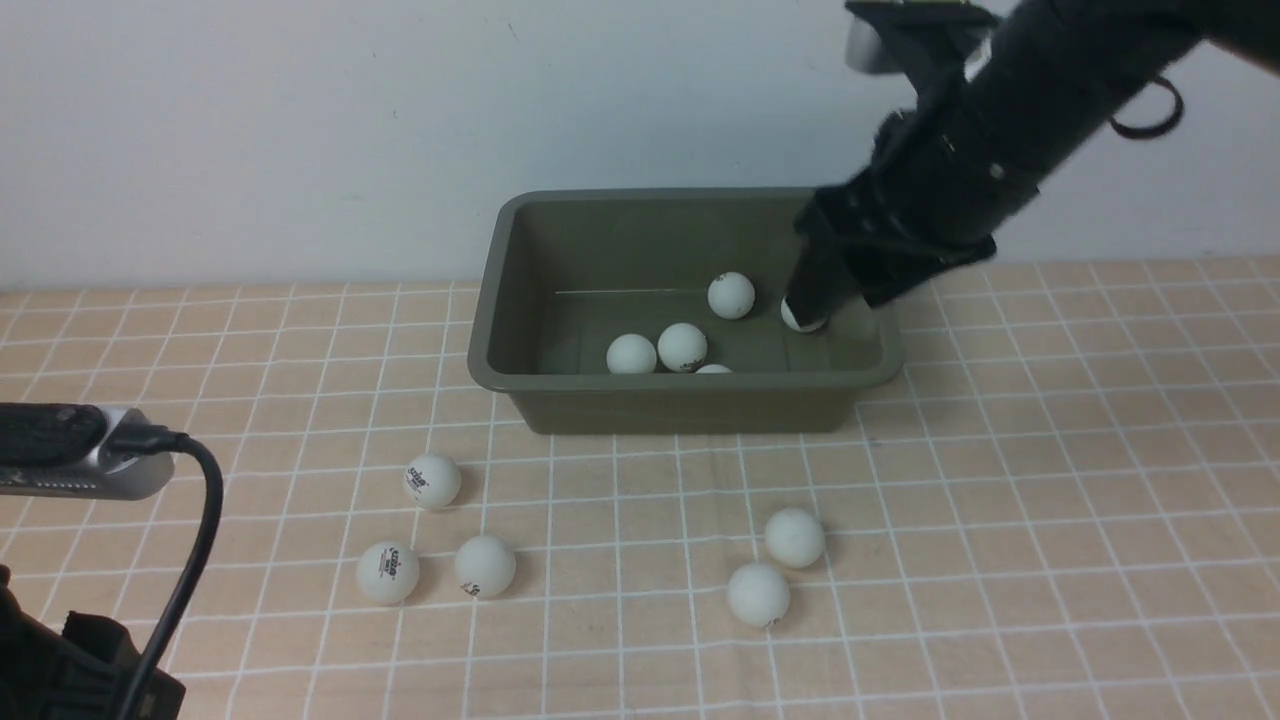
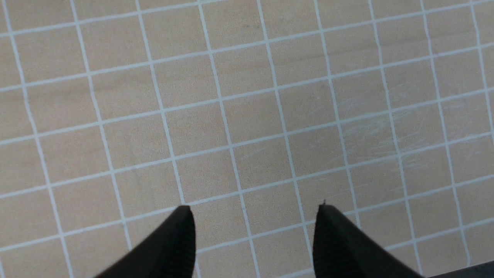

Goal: Put the table tennis balls into the box on the light coffee tablecloth.
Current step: 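Reach for and grasp a ping pong ball on the table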

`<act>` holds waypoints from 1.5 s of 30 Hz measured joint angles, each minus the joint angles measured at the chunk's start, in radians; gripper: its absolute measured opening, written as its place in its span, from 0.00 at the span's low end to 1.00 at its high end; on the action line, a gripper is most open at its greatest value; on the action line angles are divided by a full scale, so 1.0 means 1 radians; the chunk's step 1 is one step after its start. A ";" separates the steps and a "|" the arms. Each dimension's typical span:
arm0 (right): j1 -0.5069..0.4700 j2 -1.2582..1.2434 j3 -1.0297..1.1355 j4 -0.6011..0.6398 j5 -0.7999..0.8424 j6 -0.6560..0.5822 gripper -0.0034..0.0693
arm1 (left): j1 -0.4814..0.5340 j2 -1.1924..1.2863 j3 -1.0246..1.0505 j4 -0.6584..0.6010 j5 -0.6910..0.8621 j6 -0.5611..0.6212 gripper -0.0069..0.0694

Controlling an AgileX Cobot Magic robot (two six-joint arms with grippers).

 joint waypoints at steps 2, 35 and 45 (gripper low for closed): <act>0.000 -0.057 0.111 -0.005 -0.001 0.001 0.64 | 0.000 0.000 0.000 0.000 0.000 0.000 0.54; 0.000 -0.124 0.502 0.319 -0.544 -0.156 0.58 | 0.000 0.000 0.000 -0.021 0.001 0.000 0.54; 0.000 -0.077 0.502 0.278 -0.478 -0.068 0.58 | 0.000 0.000 0.000 -0.021 0.001 0.000 0.54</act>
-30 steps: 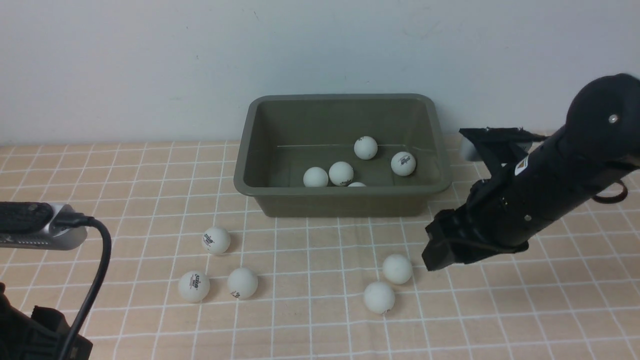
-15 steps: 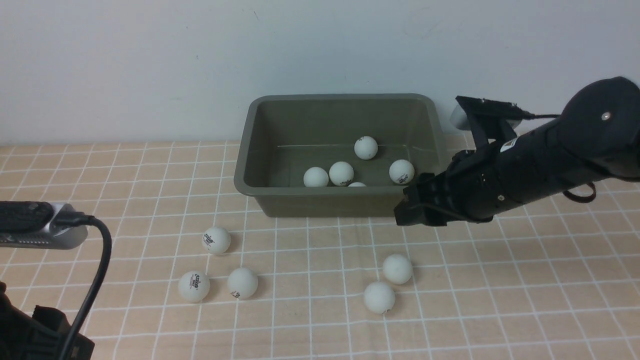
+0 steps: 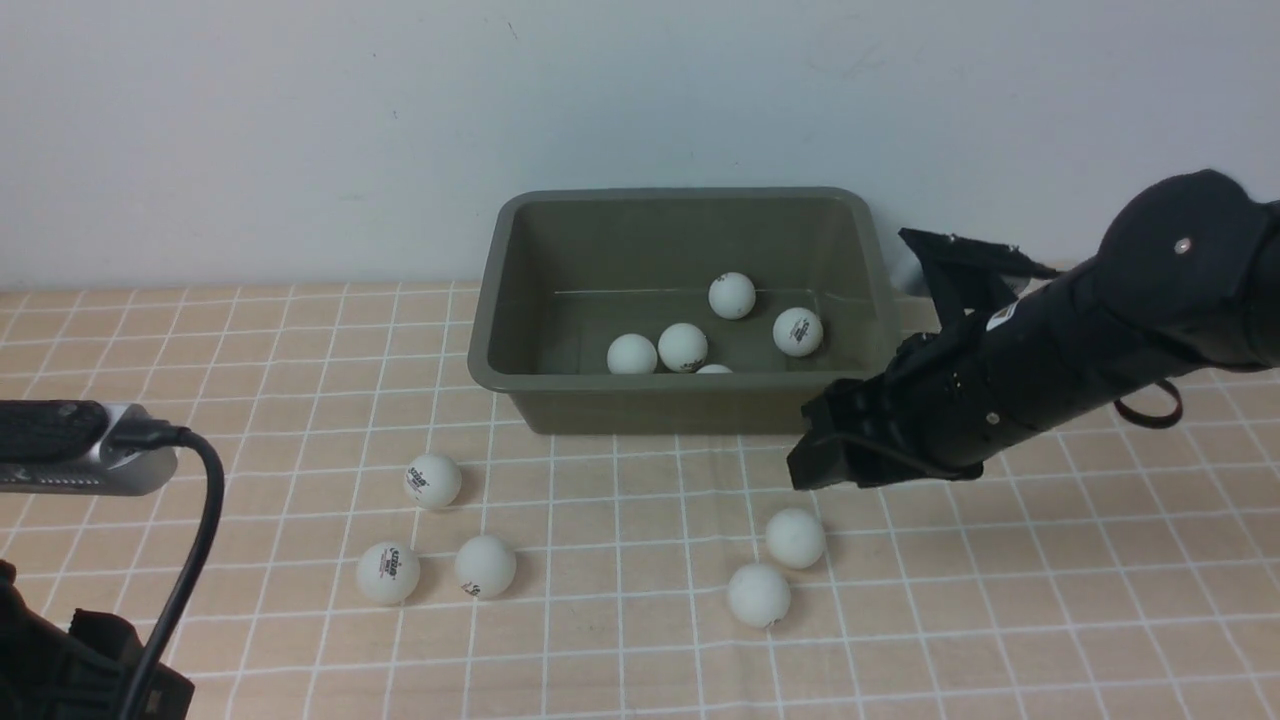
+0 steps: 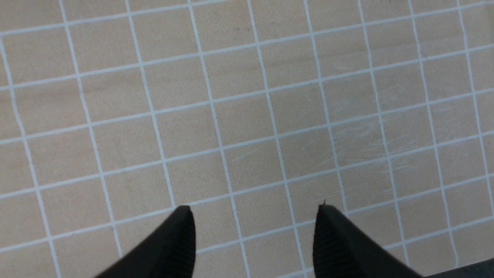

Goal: Put the table tennis balls into the box on the light coffee tablecloth.
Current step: 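Reach for and grasp a ping pong ball on the table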

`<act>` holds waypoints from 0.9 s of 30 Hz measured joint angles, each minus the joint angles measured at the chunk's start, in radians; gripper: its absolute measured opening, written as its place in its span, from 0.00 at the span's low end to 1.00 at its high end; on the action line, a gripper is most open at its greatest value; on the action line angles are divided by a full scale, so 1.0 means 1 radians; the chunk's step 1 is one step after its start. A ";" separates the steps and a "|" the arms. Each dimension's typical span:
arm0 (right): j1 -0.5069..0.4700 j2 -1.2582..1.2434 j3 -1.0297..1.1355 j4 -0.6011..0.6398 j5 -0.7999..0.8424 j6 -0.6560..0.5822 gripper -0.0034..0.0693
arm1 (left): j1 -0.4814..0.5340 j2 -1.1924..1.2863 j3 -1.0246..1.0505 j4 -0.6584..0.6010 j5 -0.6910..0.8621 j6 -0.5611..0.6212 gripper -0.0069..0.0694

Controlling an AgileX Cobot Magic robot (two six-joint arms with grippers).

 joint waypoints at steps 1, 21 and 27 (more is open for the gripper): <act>0.002 0.005 0.000 -0.013 0.000 0.011 0.58 | 0.000 0.000 0.000 0.000 0.000 0.000 0.54; 0.176 0.132 -0.190 -0.516 0.060 0.545 0.49 | 0.000 0.000 0.000 0.000 -0.001 0.000 0.54; 0.180 0.186 -0.201 -0.528 0.075 0.570 0.50 | 0.000 0.000 0.000 0.000 -0.001 0.001 0.54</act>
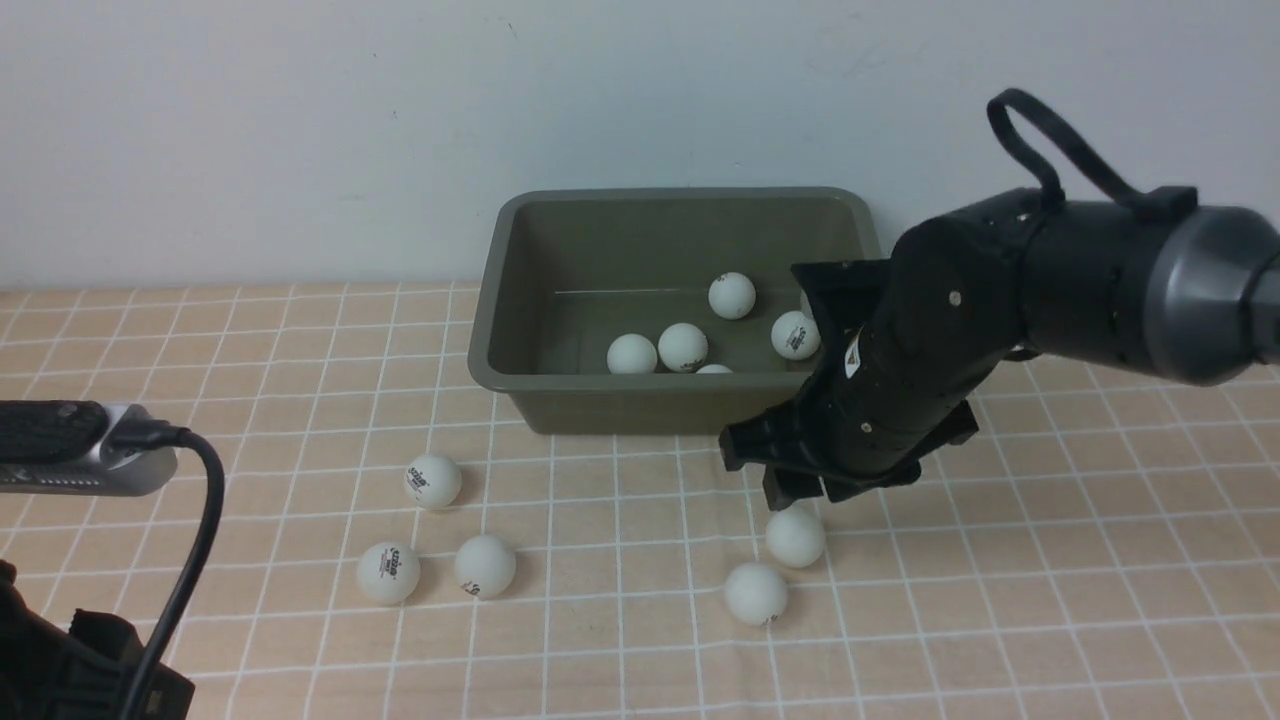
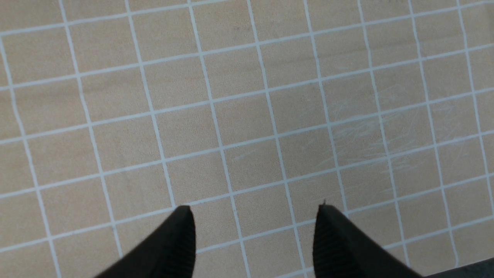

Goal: Put the table tennis balls into the box on the light coffee tablecloth.
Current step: 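Reach for and grasp a ping pong ball on the table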

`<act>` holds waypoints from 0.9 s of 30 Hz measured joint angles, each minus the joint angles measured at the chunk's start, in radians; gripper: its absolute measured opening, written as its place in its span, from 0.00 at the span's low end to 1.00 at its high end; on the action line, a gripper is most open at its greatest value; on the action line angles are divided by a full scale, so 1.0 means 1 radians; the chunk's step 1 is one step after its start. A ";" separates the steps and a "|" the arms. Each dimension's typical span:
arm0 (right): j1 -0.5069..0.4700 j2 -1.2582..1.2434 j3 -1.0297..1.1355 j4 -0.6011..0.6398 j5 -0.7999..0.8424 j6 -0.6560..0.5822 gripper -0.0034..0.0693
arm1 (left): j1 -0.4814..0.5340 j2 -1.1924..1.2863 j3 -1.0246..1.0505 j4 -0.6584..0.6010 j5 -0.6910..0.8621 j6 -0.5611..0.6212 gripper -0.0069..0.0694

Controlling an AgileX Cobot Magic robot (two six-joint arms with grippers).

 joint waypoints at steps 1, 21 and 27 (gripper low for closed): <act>0.000 0.000 0.000 0.000 0.000 0.000 0.50 | 0.000 0.000 0.000 0.000 0.000 0.000 0.54; 0.000 0.055 -0.009 -0.013 -0.008 -0.004 0.66 | 0.000 0.000 0.000 0.000 0.000 0.000 0.54; 0.000 0.089 -0.013 -0.036 -0.017 -0.004 0.66 | 0.000 0.000 0.000 0.000 0.004 0.000 0.54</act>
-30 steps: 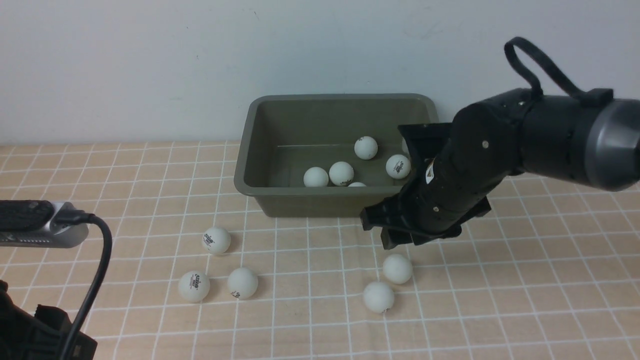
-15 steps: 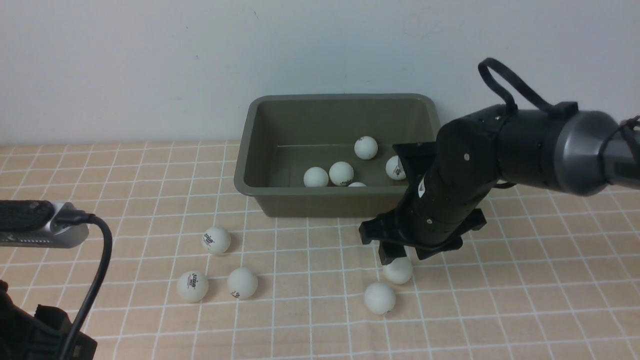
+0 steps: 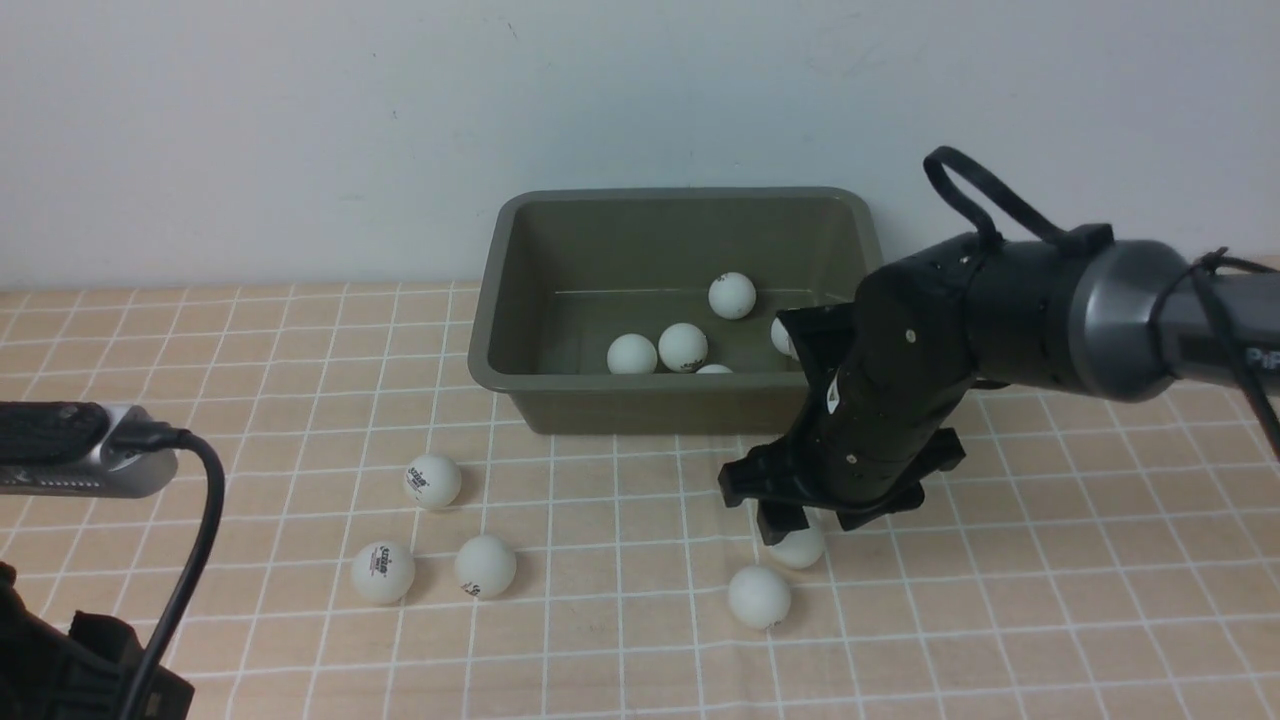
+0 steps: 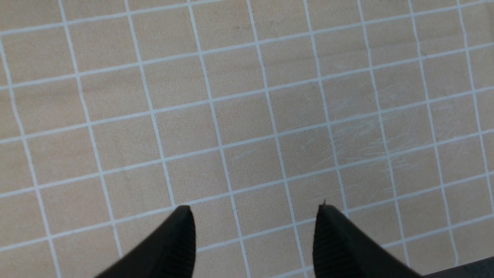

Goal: Put the table tennis balls into the box on the light coffee tablecloth.
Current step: 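Reach for and grasp a ping pong ball on the table, then release the ping pong ball into the bin and lift the gripper away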

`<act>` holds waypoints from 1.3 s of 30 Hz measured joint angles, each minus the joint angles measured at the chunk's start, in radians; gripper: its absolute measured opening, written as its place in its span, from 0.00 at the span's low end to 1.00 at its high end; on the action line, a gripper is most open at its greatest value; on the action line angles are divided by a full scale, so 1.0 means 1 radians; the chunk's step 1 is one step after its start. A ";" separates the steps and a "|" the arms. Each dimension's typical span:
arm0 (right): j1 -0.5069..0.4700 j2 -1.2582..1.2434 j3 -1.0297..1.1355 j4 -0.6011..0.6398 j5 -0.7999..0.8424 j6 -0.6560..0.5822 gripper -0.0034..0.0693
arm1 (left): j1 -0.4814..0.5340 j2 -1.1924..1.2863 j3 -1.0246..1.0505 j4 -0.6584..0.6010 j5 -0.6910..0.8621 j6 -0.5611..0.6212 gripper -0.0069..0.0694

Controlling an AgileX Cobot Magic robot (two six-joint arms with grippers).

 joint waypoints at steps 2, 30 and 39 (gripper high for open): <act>0.000 0.010 0.000 -0.002 -0.003 0.000 0.66 | 0.000 0.000 0.000 0.000 0.005 0.000 0.54; 0.000 -0.032 -0.156 -0.009 0.189 -0.066 0.52 | 0.000 0.000 0.000 0.000 0.019 0.001 0.54; 0.000 -0.051 -0.381 -0.078 0.269 -0.087 0.52 | 0.000 0.000 0.000 0.000 0.019 0.001 0.54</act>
